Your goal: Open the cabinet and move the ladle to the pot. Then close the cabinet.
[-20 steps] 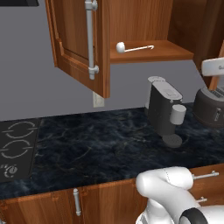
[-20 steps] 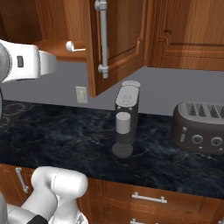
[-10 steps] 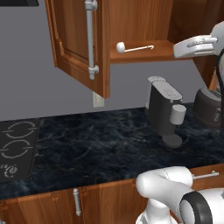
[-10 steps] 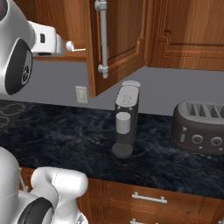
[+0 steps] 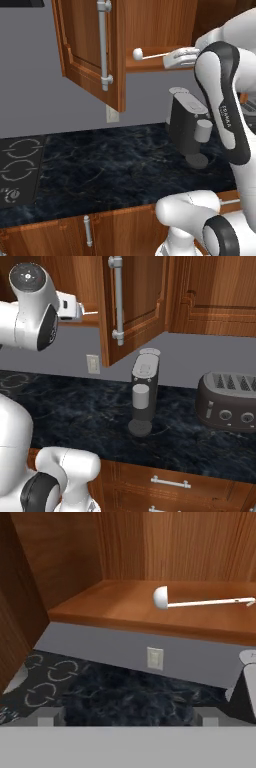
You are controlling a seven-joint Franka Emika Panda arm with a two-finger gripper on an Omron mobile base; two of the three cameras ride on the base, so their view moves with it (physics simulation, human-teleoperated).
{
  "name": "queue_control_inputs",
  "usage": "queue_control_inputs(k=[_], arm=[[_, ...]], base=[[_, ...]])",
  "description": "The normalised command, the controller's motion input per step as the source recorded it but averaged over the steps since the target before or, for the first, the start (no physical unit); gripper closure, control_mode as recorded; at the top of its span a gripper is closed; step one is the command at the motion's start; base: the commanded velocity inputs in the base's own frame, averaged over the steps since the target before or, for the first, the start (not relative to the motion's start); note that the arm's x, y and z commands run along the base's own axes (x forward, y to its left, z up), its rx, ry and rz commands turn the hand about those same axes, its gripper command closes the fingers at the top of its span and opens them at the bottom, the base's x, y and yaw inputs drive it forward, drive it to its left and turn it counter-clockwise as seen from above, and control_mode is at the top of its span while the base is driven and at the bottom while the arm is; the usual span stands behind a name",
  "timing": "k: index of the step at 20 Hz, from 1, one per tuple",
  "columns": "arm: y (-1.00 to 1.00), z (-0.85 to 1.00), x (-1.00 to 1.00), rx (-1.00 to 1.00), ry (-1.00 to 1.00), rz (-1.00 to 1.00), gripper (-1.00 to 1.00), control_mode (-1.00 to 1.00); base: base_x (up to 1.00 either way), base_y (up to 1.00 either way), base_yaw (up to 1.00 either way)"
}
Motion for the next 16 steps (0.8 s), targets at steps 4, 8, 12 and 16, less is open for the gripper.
queue_control_inputs(k=[4,8,12,16], arm=[[0.13,0.00,0.89,0.00,0.00,0.00,-1.00,-1.00],[0.03,0.01,0.91,0.00,0.00,0.00,-1.00,-1.00],[0.00,0.00,0.84,0.00,0.01,0.00,-1.00,-1.00],[0.02,0.00,0.72,0.00,0.01,0.00,-1.00,-1.00]], base=[[0.00,0.00,0.00],[0.00,0.00,0.00],[0.00,0.00,0.00],[0.00,0.00,0.00]])
